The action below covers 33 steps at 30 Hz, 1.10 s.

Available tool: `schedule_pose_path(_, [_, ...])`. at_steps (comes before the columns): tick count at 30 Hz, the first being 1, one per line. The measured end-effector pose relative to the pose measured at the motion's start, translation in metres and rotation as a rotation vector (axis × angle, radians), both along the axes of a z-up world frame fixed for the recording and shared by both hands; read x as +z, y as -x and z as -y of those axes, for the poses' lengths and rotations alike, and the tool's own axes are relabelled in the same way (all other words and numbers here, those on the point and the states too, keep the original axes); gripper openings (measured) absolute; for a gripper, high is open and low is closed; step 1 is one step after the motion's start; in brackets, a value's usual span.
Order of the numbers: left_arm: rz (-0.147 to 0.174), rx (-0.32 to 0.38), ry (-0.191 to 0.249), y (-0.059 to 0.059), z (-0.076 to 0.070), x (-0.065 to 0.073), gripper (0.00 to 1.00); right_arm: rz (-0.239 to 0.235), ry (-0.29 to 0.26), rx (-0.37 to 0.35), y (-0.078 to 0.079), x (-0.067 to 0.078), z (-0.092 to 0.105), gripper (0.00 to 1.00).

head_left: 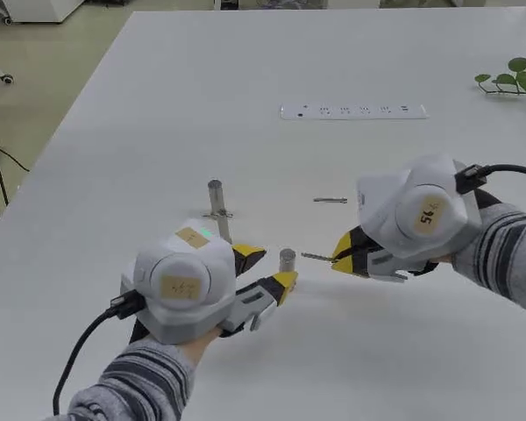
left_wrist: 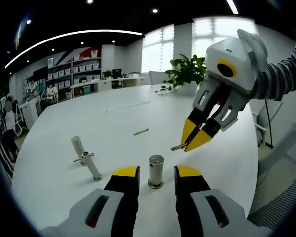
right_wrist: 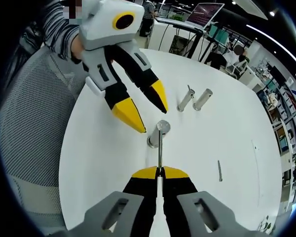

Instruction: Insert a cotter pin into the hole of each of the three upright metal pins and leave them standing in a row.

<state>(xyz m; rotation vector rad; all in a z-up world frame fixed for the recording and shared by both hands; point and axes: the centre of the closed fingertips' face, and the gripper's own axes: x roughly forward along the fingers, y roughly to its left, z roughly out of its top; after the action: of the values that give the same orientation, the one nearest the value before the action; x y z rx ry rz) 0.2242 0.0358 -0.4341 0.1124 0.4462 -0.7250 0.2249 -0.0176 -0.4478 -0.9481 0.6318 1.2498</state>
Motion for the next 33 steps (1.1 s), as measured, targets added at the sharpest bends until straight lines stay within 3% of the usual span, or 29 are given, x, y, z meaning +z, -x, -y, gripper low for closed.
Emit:
schedule_pose_path(11, [-0.049, 0.021, -0.029, -0.010, 0.009, -0.022, 0.21, -0.012, 0.037, 0.001, -0.005, -0.011, 0.001, 0.00])
schedule_pose_path(19, [-0.098, 0.049, -0.020, -0.014, 0.010, -0.033, 0.17, -0.021, 0.043, 0.002, -0.006, -0.015, 0.000, 0.00])
schedule_pose_path(33, [-0.122, 0.057, -0.015, -0.015, 0.014, -0.039, 0.11, -0.005, 0.069, 0.031, -0.010, -0.016, -0.005, 0.00])
